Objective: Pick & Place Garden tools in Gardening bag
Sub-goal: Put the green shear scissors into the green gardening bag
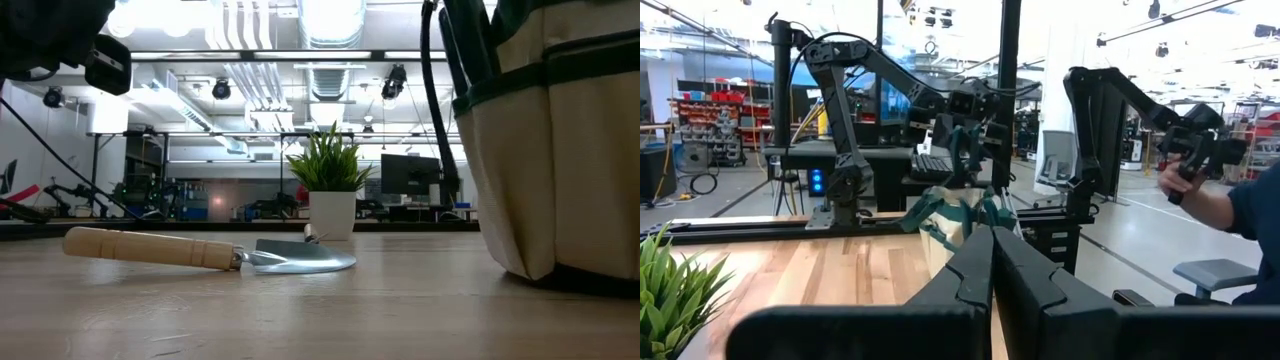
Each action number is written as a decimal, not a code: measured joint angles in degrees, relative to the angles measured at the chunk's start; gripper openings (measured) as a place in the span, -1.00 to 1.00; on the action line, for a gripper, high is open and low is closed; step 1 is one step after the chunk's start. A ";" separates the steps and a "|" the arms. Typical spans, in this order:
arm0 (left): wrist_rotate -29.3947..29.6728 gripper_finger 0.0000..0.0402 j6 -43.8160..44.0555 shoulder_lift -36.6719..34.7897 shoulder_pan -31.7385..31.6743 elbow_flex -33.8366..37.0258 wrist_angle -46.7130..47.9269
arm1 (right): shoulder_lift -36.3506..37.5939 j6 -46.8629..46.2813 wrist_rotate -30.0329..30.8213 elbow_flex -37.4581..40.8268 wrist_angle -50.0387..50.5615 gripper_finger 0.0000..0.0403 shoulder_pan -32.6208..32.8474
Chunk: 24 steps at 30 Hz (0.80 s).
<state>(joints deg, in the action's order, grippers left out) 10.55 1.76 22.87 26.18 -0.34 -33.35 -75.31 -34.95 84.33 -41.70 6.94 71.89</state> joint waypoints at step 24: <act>0.00 -0.94 0.02 -0.02 0.01 0.00 -0.02 | -3.58 1.98 5.42 2.81 0.17 -0.58 2.45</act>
<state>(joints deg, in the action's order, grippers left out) 10.55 1.78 22.85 26.19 -0.34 -33.36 -78.88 -32.97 89.76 -38.89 7.11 74.34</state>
